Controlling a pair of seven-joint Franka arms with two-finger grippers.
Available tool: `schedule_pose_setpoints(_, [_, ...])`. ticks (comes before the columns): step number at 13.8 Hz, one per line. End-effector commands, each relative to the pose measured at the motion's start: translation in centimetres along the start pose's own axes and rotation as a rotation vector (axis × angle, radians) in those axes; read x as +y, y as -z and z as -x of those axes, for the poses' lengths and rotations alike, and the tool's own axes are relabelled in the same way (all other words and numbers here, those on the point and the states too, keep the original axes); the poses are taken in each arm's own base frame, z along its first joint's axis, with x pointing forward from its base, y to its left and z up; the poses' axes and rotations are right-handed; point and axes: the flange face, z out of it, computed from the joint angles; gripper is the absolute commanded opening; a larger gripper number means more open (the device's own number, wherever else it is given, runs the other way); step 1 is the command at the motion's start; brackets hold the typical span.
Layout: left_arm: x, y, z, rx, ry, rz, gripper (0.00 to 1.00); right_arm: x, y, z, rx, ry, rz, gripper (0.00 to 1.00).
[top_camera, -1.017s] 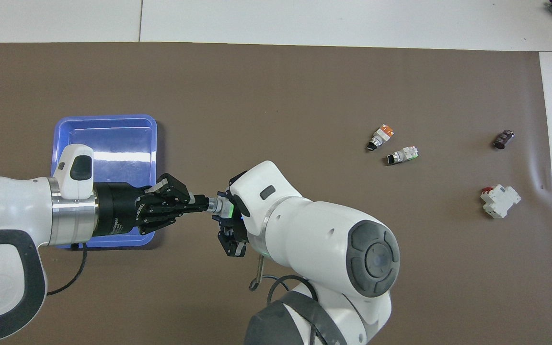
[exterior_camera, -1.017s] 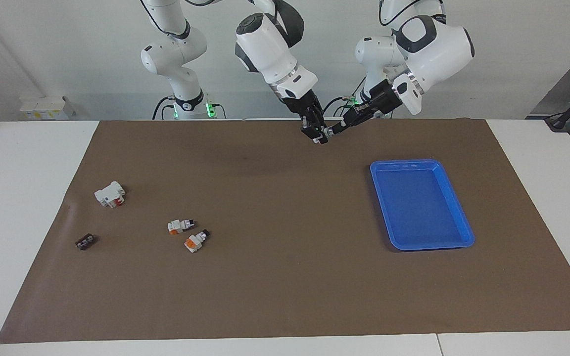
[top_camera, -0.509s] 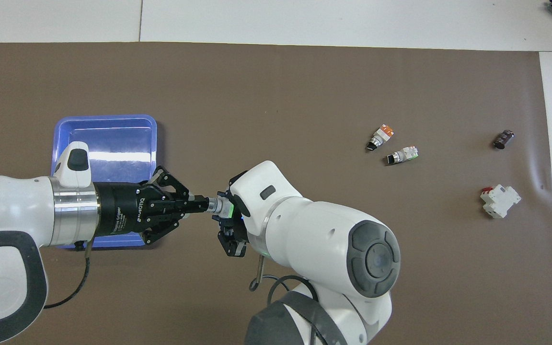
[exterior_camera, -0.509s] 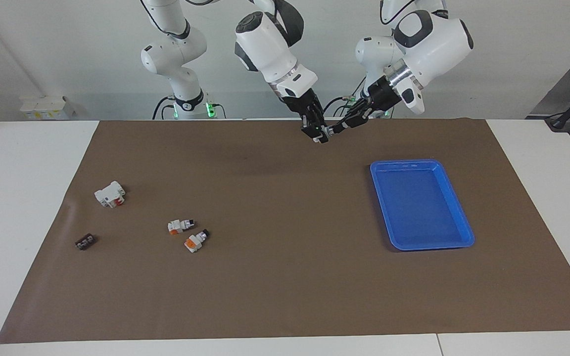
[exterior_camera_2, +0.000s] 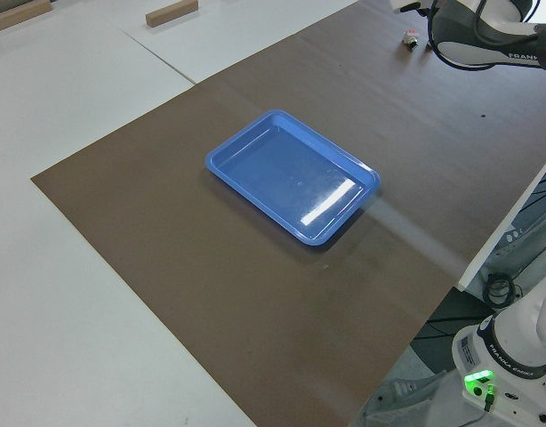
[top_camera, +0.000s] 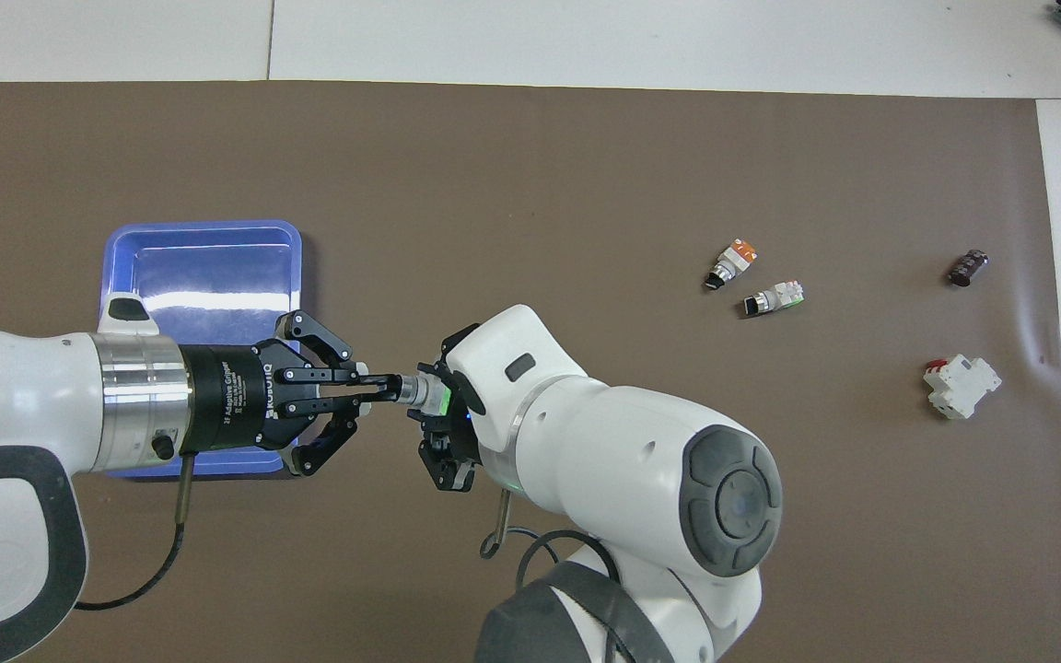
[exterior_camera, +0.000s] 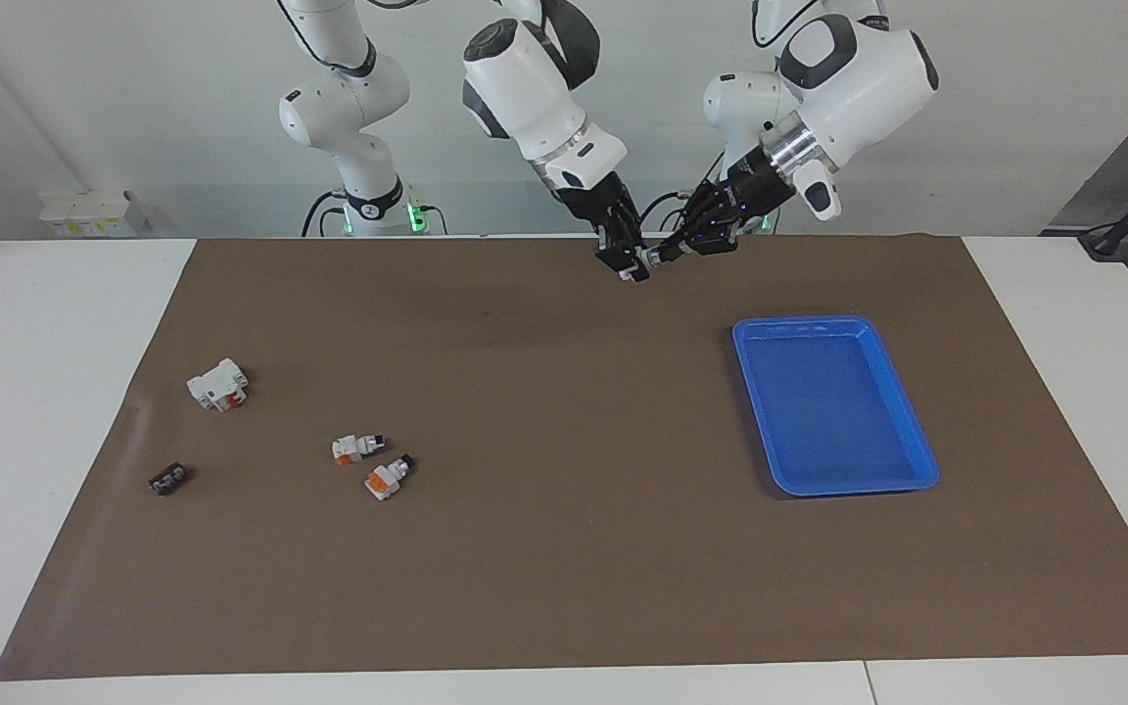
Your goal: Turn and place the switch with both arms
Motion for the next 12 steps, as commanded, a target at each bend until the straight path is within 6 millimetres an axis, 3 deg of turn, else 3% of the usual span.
schedule_pose_setpoints(1, [0.69, -0.08, 1.87, 0.031, 0.189, 0.027, 0.00, -0.15, 0.25, -0.52, 0.012, -0.059, 0.000, 0.00])
schedule_pose_setpoints(8, [0.92, -0.63, 1.88, 0.067, 0.506, 0.052, 0.00, -0.31, 0.20, -0.50, 0.008, -0.057, -0.006, 0.00])
schedule_pose_setpoints(12, [1.13, -0.52, 1.57, 0.065, 0.596, 0.061, 0.00, -0.25, 0.41, -0.53, 0.011, -0.058, -0.003, 0.00])
